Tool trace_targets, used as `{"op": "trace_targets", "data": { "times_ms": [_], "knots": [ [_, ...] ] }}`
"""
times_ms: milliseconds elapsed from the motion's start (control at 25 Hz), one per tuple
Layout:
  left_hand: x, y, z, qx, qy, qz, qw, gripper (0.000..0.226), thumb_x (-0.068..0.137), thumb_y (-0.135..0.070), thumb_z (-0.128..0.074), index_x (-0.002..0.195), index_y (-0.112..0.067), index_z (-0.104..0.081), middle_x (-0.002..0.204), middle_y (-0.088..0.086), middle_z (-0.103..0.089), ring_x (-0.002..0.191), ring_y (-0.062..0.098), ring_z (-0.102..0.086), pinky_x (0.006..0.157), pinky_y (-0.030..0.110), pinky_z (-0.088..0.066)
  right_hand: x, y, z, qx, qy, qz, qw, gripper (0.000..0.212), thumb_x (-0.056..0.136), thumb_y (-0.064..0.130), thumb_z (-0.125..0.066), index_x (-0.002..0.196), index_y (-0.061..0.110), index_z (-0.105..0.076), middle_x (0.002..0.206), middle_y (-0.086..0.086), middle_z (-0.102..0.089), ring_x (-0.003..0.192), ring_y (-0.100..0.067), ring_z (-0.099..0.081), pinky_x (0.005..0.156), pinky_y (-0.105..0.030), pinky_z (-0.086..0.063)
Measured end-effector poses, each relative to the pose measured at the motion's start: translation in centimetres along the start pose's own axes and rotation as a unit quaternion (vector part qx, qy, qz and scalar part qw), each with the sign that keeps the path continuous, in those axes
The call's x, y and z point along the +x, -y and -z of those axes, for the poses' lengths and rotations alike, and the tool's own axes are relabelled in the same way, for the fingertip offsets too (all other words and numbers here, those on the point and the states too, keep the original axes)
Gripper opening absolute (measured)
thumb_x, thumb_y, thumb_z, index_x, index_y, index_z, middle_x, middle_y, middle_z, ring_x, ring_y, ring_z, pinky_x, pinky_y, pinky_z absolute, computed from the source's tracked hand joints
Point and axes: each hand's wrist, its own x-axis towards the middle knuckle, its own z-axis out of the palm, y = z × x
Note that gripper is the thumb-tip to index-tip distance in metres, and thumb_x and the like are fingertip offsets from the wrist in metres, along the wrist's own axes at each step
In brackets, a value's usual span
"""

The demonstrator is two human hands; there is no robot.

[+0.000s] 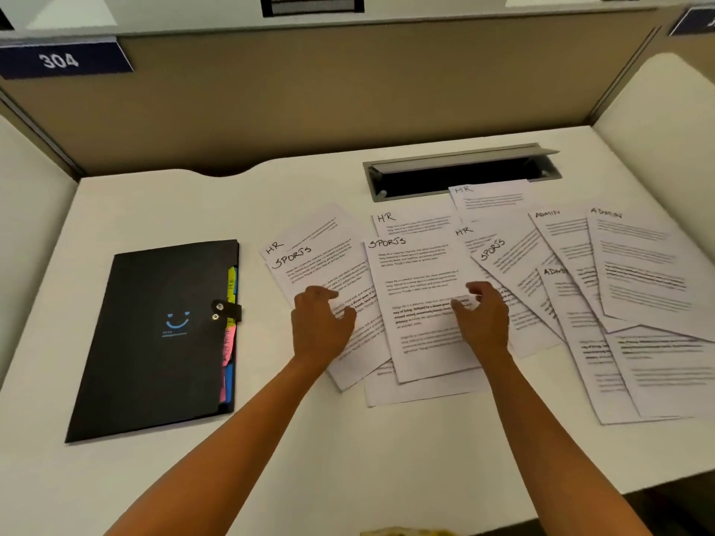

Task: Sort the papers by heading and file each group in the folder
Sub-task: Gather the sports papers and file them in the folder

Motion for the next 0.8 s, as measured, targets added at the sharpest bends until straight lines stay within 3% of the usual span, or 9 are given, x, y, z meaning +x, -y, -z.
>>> {"op": "trace_targets", "data": {
  "times_ms": [200, 320, 400, 480, 680, 800],
  "knots": [
    [0.0, -3.9, -4.1, -0.095, 0.091, 0.105, 0.986, 0.061, 0.082, -0.031, -0.071, 0.133, -0.009, -0.048, 0.130, 0.007, -0.046, 0.117, 0.022, -0.051, 0.091, 0.026, -0.041, 2.2, -1.5, 1.4, -0.149, 0.073, -0.045, 0.985, 0.099, 0.064, 0.056, -0.082, 0.140, 0.015, -0.035, 0.140, -0.013, -0.039, 0.133, -0.035, -0.035, 0.105, -0.054, -0.035],
    [0.5, -5.3, -5.1, -0.208, 0.081, 0.238, 0.945, 0.069, 0.077, -0.031, -0.074, 0.135, -0.013, -0.041, 0.126, 0.007, -0.050, 0.107, 0.024, -0.058, 0.088, 0.038, -0.054, 2.3, -1.5, 1.0, -0.189, 0.107, -0.040, 0.975, 0.104, 0.062, 0.060, -0.081, 0.142, 0.017, -0.030, 0.142, -0.012, -0.035, 0.134, -0.034, -0.033, 0.104, -0.055, -0.035],
    [0.6, -6.5, -5.5, -0.301, 0.082, 0.306, 0.900, 0.062, 0.079, -0.023, -0.074, 0.130, -0.012, -0.041, 0.111, 0.005, -0.058, 0.093, 0.022, -0.063, 0.070, 0.037, -0.058, 2.4, -1.4, 1.1, -0.184, 0.114, -0.036, 0.976, 0.103, 0.063, 0.058, -0.081, 0.142, 0.016, -0.031, 0.140, -0.011, -0.036, 0.132, -0.032, -0.035, 0.102, -0.054, -0.038],
    [0.6, -7.7, -5.8, -0.353, 0.088, 0.321, 0.874, 0.048, 0.081, -0.015, -0.072, 0.121, -0.012, -0.046, 0.102, 0.005, -0.063, 0.086, 0.021, -0.066, 0.061, 0.032, -0.055, 2.5, -1.2, 1.1, -0.145, 0.107, -0.037, 0.983, 0.100, 0.064, 0.050, -0.084, 0.141, 0.015, -0.031, 0.139, -0.011, -0.036, 0.131, -0.032, -0.036, 0.101, -0.052, -0.040],
    [-0.2, -9.5, -7.2, -0.348, 0.130, 0.256, 0.892, 0.018, 0.088, -0.015, -0.067, 0.106, -0.017, -0.068, 0.101, 0.003, -0.074, 0.083, 0.018, -0.073, 0.065, 0.032, -0.059, 2.7, -1.5, 1.4, -0.023, 0.082, -0.045, 0.995, 0.092, 0.072, 0.030, -0.083, 0.143, 0.013, -0.028, 0.141, -0.013, -0.043, 0.127, -0.030, -0.045, 0.101, -0.045, -0.043],
    [-0.9, -10.4, -6.7, -0.379, 0.088, 0.222, 0.894, 0.011, 0.092, -0.024, -0.063, 0.098, -0.019, -0.070, 0.096, 0.002, -0.076, 0.080, 0.018, -0.074, 0.070, 0.034, -0.060, 4.2, -2.4, 2.8, 0.032, 0.121, -0.034, 0.992, 0.047, 0.088, 0.023, -0.069, 0.130, 0.013, -0.049, 0.126, -0.010, -0.061, 0.102, -0.020, -0.058, 0.086, -0.033, -0.048]
  ]
}}
